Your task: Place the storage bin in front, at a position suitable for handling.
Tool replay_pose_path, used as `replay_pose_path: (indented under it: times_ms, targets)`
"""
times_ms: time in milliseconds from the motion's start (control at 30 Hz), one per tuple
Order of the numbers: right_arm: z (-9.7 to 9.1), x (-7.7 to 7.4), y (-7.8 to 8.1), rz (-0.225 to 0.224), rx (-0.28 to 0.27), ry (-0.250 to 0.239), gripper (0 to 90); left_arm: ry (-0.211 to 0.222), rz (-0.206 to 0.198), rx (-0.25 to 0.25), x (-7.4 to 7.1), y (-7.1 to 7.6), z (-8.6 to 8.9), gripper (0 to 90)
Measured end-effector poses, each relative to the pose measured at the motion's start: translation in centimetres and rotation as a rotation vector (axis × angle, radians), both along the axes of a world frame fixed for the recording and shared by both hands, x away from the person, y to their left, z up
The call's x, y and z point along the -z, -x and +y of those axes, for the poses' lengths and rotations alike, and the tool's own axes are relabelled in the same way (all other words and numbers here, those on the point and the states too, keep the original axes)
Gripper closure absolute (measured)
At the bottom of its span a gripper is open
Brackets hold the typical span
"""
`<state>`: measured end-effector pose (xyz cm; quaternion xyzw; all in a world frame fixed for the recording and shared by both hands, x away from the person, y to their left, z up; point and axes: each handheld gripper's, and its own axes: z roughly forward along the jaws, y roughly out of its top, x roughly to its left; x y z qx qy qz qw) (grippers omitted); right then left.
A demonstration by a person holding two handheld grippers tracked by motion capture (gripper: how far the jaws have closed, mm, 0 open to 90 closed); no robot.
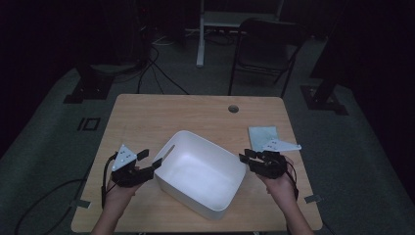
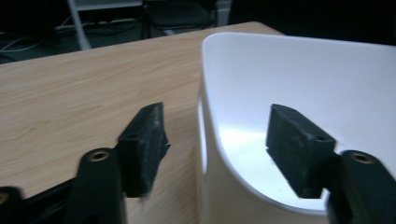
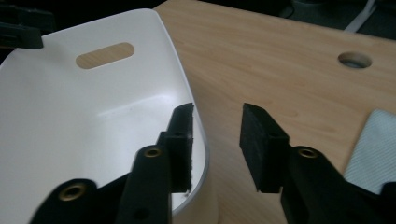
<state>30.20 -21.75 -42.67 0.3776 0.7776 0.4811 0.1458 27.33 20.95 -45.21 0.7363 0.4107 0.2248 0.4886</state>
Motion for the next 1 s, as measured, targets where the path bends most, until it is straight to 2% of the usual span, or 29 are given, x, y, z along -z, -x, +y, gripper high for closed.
replay_pose_path:
  times_ms: [33, 100, 133, 300, 367, 433, 467, 500, 533, 567, 667, 933, 1000]
  targets:
    - [-0.1, 0.1, 0.1, -0.007, 0.008, -0.014, 68.1, -0.012, 0.002, -0.013, 0.1, 0.0, 0.0, 43.6]
    - [0.0, 0.1, 0.4, -0.024, 0.016, -0.002, 68.5, -0.013, 0.009, -0.015, 0.2, -0.1, 0.0, 49.9]
    - [0.2, 0.2, 0.7, -0.027, 0.011, 0.012, 68.6, -0.002, 0.030, -0.014, 0.3, -0.3, 0.0, 53.6]
    - [0.2, 1.0, 0.8, 0.010, 0.012, 0.000, 71.1, -0.017, 0.026, -0.005, 0.3, -0.3, -0.5, 59.7]
    - [0.3, 1.4, 0.8, 0.017, 0.016, 0.011, 77.4, -0.017, 0.031, -0.012, 0.4, -0.3, -0.6, 64.2]
    - [0.3, 1.5, 0.7, 0.032, -0.002, -0.002, 80.9, -0.017, 0.042, -0.005, 0.5, -0.4, -0.8, 69.7]
    - [0.3, 1.5, 0.7, 0.032, -0.002, -0.002, 80.9, -0.017, 0.042, -0.005, 0.5, -0.4, -0.8, 70.0]
    - [0.4, 1.4, 0.7, 0.030, 0.003, 0.000, 81.9, -0.042, 0.051, 0.000, 0.5, -0.4, -1.1, 70.0]
    - [0.7, 1.3, 0.8, 0.011, 0.013, 0.029, 84.2, -0.042, 0.051, 0.000, 0.5, -0.4, -1.1, 73.6]
    - [0.8, 1.3, 0.8, 0.003, 0.019, 0.032, 85.3, -0.051, 0.033, -0.027, 0.5, -0.3, -1.3, 73.6]
    - [0.9, 1.3, 0.5, 0.005, 0.032, 0.022, 85.8, -0.044, 0.033, -0.040, 0.6, -0.2, -1.4, 77.6]
    - [1.0, 1.5, -0.4, 0.007, 0.038, -0.001, 85.7, -0.031, 0.029, -0.081, 0.7, 0.5, -1.5, 77.9]
    - [1.0, 1.5, -0.7, 0.006, 0.039, -0.004, 85.6, -0.040, 0.017, -0.093, 0.7, 0.7, -1.6, 77.8]
